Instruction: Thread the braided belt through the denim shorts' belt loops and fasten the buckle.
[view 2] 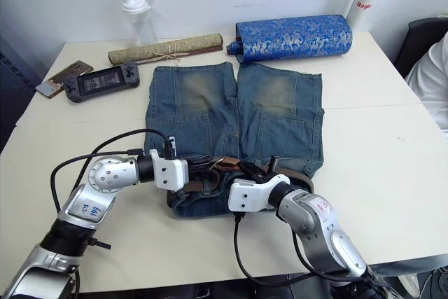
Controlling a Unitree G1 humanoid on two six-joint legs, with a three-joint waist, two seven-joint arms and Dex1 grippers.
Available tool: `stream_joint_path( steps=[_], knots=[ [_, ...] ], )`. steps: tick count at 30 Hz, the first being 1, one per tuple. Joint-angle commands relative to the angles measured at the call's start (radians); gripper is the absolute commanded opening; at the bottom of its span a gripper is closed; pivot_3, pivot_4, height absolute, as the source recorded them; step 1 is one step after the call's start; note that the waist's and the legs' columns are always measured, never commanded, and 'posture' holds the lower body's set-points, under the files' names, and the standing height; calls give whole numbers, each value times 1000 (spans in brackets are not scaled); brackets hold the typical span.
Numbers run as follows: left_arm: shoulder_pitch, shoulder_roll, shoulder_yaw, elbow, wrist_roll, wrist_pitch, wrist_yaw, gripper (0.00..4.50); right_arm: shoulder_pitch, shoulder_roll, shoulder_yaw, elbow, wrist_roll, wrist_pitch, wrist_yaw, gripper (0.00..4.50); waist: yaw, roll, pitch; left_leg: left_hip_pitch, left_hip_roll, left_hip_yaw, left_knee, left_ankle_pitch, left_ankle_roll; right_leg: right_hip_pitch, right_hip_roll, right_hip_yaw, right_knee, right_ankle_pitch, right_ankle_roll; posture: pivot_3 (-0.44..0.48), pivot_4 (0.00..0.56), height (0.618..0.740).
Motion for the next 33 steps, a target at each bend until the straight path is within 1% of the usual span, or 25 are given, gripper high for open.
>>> stream_joint_path(
  steps=[1,4,7,10,13,14,17,19,20,21,22,25,26,29,31,33],
  knots=[
    [18,-75,-53,-39,-30,50,13,0,1,14,17,-40,5,-31,7,7,1,0,0,0,0,0,0,0,0,0,0,0,0,0,0,0,150,717],
    [5,-118,-59,-20,-25,120,29,0,8,13,15,-44,8,-29,15,7,1,0,0,0,0,0,0,0,0,0,0,0,0,0,0,0,150,717],
    [11,-174,-66,-30,-56,204,39,0,29,29,15,-60,34,9,41,7,2,0,0,0,0,0,1,0,0,0,0,0,1,0,0,0,150,717],
    [20,-198,-85,-16,-44,239,27,0,58,43,3,-83,63,78,90,7,5,0,0,0,-1,-1,2,0,0,1,0,0,1,0,0,0,150,717],
    [25,-202,-95,-10,-35,249,16,0,86,71,-25,-125,95,151,110,7,5,0,0,0,0,-1,2,0,0,1,0,0,1,0,0,0,150,717],
    [25,-202,-96,-10,-35,252,13,0,89,79,-34,-137,100,172,112,1037,5,0,0,0,0,-1,2,0,0,1,0,0,1,0,0,0,150,717],
    [30,-195,-99,-9,-27,245,12,0,115,98,-78,-206,136,267,145,2286,5,0,0,0,0,-1,2,0,0,1,0,0,1,0,0,0,150,717],
    [34,-189,-100,-9,-25,241,10,0,138,93,-115,-258,157,319,167,3330,7,0,0,0,-1,-1,2,0,1,1,-1,0,1,0,0,0,150,717],
    [34,-187,-101,-9,-25,241,9,0,152,84,-136,-289,176,344,187,4039,6,0,0,0,-1,-1,2,0,1,1,-1,0,0,0,0,0,150,717],
    [34,-187,-101,-9,-26,241,9,0,160,77,-147,-307,189,360,200,4330,4,0,-1,0,-1,-1,2,0,1,1,-1,0,0,0,0,0,150,717],
    [34,-186,-101,-9,-26,241,9,0,170,81,-178,-341,222,391,214,4429,6,0,-1,0,-1,-1,2,0,1,1,-1,0,1,0,0,0,150,717],
    [33,-182,-101,-3,-26,235,10,0,194,56,-307,-441,349,447,276,4429,7,0,-1,0,0,-2,2,0,1,1,-1,-1,0,0,0,0,150,717],
    [33,-180,-102,2,-26,229,10,0,181,52,-326,-460,386,458,288,4429,6,0,-1,0,-1,-2,2,0,1,1,-1,-1,0,0,0,0,150,717],
    [32,-179,-105,7,-24,220,12,0,112,48,-346,-466,457,456,280,4429,3,1,-1,0,0,-2,2,-1,2,2,-1,-1,-4,0,0,0,150,717],
    [32,-178,-107,9,-21,212,12,0,58,16,-341,-419,433,419,249,4429,1,1,-1,0,0,-2,1,0,1,1,-1,0,-4,0,0,0,150,717],
    [31,-179,-108,10,-20,208,16,0,17,-27,-306,-356,394,378,227,4429,4,1,-1,0,0,-2,1,0,1,1,-1,-1,-4,0,0,0,150,717]
  ],
)
